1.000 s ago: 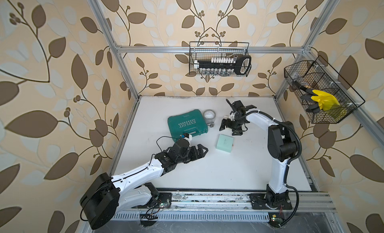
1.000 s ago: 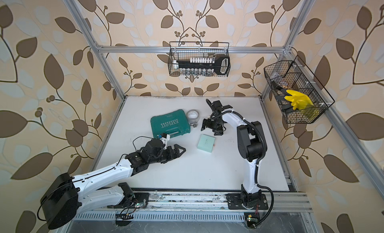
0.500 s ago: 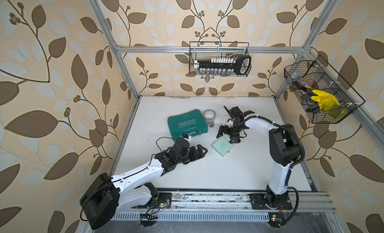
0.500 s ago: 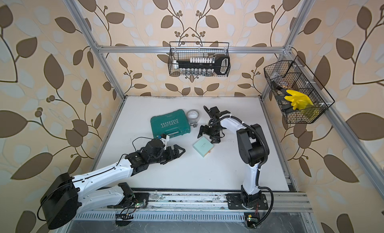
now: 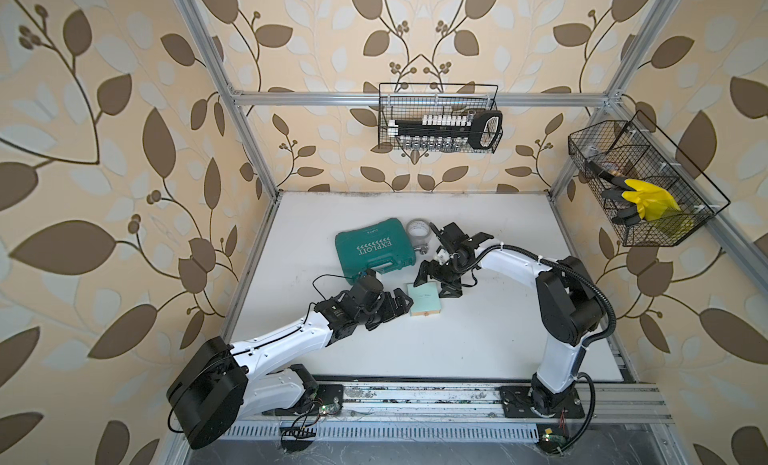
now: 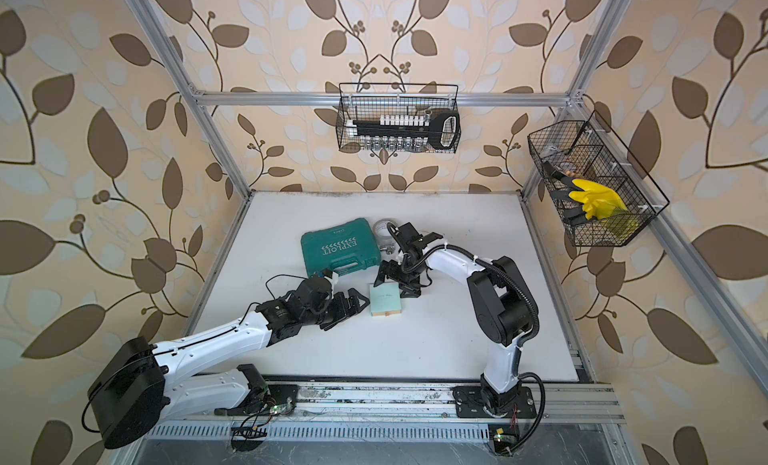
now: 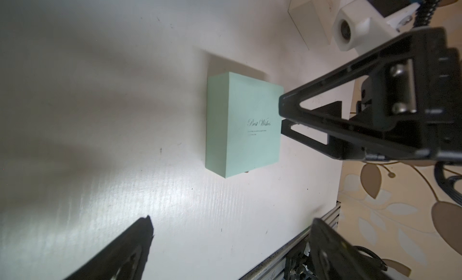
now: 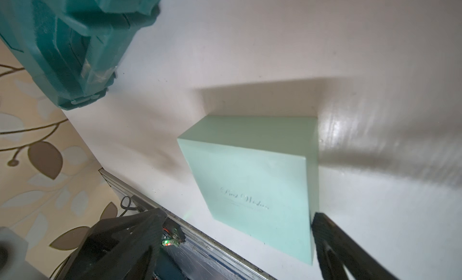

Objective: Take out the earrings from the drawer-style jewelry box
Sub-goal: Move the jewelry box to the center of the board, then open the drawer in the jewelry box.

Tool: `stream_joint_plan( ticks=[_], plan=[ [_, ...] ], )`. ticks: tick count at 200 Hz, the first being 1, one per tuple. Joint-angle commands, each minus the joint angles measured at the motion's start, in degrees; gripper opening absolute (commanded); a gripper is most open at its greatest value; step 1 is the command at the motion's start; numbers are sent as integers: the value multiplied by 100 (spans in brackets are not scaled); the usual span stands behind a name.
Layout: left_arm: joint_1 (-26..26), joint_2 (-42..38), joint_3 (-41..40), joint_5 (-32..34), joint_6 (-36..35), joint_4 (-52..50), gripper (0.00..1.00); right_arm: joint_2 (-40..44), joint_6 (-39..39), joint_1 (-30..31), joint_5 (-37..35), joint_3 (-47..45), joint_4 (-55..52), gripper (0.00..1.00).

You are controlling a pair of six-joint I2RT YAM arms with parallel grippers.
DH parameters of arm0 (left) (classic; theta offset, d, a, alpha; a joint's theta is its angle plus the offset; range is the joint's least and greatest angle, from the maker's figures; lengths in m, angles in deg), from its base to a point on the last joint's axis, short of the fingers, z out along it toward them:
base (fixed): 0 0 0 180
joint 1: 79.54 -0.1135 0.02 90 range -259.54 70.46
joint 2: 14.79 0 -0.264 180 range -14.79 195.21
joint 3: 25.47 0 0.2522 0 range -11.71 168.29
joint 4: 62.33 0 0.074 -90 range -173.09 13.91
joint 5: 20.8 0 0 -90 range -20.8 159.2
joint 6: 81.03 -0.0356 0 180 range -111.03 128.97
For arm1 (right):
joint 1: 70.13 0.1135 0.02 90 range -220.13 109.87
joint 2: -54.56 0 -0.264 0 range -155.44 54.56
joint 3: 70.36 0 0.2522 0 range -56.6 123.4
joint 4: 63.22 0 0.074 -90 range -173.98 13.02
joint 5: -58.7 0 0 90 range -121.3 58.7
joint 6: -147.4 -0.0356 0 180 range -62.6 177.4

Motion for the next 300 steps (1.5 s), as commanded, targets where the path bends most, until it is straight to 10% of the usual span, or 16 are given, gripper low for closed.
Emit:
stream_joint_plan(
  ticks=[1,104,166,300],
  plan=[
    [-28,90,264,186,109,-225,99,-218,4,49,32,294,-31,94],
    [-828,1986,1133,-1340,-133,269,81,2237,758,1042,-1775,-1825,-71,69],
    [-785,2900,1686,-1573,-150,256,61,1967,273,1710,-2098,-2168,661,46],
    [-515,3222,1855,-1487,167,358,48,1421,446,1531,-2590,-2325,1414,35]
  ],
)
